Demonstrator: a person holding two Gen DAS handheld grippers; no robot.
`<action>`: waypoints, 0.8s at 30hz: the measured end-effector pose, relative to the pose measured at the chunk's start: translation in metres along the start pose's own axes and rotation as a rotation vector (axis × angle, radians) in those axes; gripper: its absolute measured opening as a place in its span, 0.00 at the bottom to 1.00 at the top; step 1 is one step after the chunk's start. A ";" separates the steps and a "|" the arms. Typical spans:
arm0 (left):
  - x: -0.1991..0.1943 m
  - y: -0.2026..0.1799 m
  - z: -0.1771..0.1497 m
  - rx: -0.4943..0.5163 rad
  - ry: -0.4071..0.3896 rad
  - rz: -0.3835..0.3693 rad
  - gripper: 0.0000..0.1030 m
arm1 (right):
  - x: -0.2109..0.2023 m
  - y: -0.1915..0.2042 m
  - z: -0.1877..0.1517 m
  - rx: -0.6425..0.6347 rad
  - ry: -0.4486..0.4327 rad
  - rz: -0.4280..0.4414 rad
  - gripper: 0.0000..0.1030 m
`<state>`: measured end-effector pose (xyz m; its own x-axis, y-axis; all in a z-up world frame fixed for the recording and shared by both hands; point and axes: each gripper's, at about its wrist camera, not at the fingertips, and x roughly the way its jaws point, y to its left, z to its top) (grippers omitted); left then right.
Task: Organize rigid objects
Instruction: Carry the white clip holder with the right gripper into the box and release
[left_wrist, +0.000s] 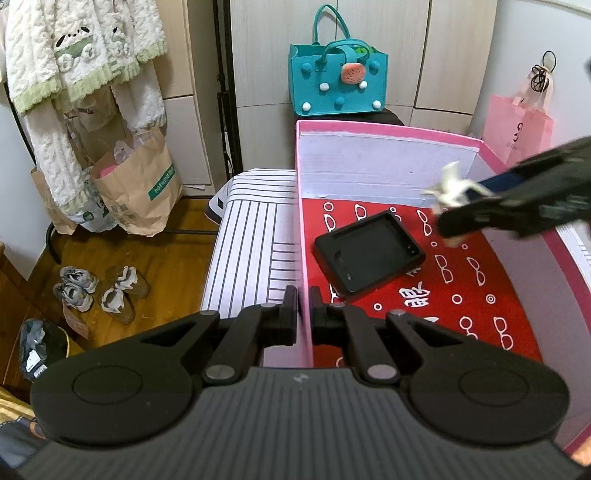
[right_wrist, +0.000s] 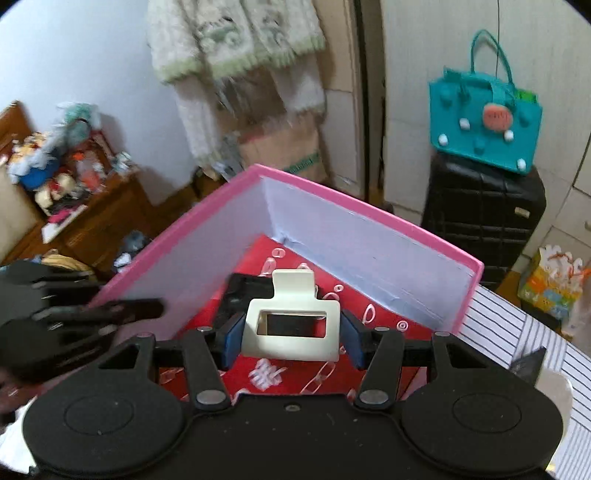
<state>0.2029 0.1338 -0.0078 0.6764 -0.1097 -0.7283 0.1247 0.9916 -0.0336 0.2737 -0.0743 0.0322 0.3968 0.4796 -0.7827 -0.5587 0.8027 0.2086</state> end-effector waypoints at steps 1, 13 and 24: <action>0.000 0.000 0.000 0.004 -0.001 -0.001 0.05 | 0.007 -0.002 0.003 -0.003 0.010 -0.005 0.58; 0.000 0.001 0.000 0.001 -0.003 -0.002 0.05 | 0.033 0.007 0.009 -0.131 0.103 -0.147 0.58; -0.001 0.003 -0.001 -0.003 -0.003 -0.003 0.06 | -0.001 0.000 0.005 -0.039 -0.012 -0.086 0.61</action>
<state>0.2013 0.1368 -0.0080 0.6784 -0.1126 -0.7260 0.1241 0.9916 -0.0378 0.2765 -0.0730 0.0361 0.4526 0.4141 -0.7897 -0.5500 0.8267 0.1183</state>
